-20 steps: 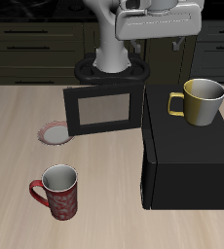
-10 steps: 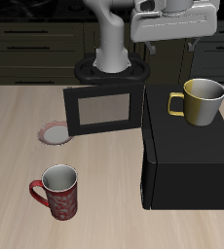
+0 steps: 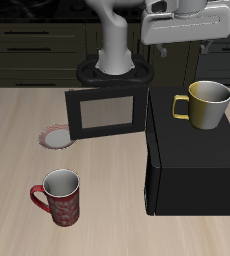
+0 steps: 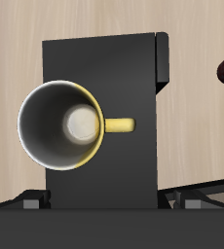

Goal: Open the microwave and place the white and yellow mug in it

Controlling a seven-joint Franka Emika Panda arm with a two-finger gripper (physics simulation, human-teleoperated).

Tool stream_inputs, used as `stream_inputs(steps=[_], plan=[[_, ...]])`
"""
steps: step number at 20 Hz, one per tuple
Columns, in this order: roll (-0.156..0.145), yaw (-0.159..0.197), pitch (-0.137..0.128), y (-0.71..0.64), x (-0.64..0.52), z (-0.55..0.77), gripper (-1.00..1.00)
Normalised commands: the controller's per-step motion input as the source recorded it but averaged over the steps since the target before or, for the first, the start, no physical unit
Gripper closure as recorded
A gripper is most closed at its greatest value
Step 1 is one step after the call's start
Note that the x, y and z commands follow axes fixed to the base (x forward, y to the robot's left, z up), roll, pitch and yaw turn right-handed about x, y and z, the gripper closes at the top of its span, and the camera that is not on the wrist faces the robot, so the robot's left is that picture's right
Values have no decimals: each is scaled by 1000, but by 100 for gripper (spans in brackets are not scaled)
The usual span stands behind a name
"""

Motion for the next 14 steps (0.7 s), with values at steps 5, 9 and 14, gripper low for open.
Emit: stream_inputs(steps=[5,9,14], plan=[[12,-42,20,13,54,-37,-100],[18,-10,14,59,-6,-67,-100],[-5,-20,8,30,63,15,-100]])
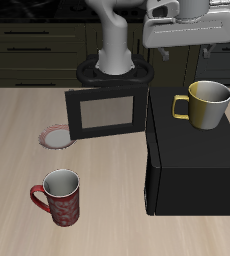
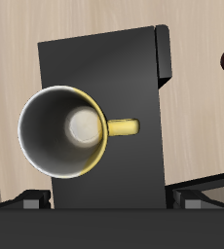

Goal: Open the microwave and place the white and yellow mug in it

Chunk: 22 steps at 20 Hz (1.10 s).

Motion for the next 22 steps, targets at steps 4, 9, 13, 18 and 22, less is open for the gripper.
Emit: stream_inputs(steps=[4,9,13,18,22], plan=[[-53,-14,0,-41,101,-3,-100],[-36,-22,37,79,120,-123,-100],[-44,3,10,79,-6,-92,-100],[-12,1,17,82,22,-45,-100],[-5,15,7,88,19,-80,-100]])
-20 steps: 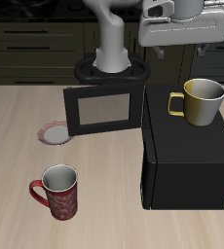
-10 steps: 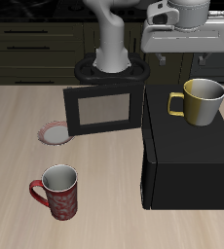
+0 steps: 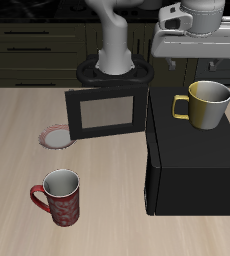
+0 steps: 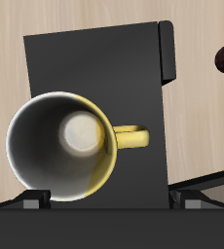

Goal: Open the microwave and place the white and yellow mug in it

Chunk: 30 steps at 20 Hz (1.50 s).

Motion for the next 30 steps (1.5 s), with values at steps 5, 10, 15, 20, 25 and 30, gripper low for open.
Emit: stream_inputs(steps=[5,10,15,20,25,30], plan=[[-3,-10,39,-33,100,-171,-100],[-13,-17,31,-81,45,-182,-100],[11,15,39,95,12,-326,-100],[10,23,73,116,26,-512,-100],[16,0,38,-18,5,-365,-100],[45,-31,18,-35,-45,-182,100]])
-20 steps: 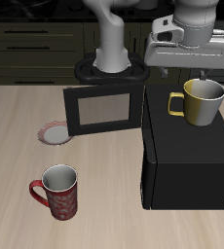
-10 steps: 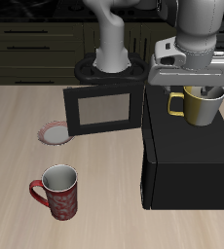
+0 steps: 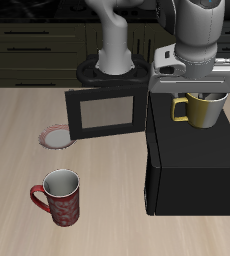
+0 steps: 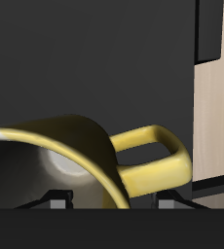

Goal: Open the microwave and place the white and yellow mug in it

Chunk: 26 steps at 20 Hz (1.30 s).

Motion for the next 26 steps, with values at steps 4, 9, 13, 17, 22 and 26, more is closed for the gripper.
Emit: stream_inputs(steps=[4,9,13,17,22,26], plan=[[23,-28,-7,-52,-55,10,100],[13,-16,-28,-94,-35,112,100],[-4,-2,-35,-162,-64,213,100],[4,21,-43,-181,-72,221,100],[1,47,-53,-338,-130,242,100],[-38,26,-66,-484,-136,289,100]])
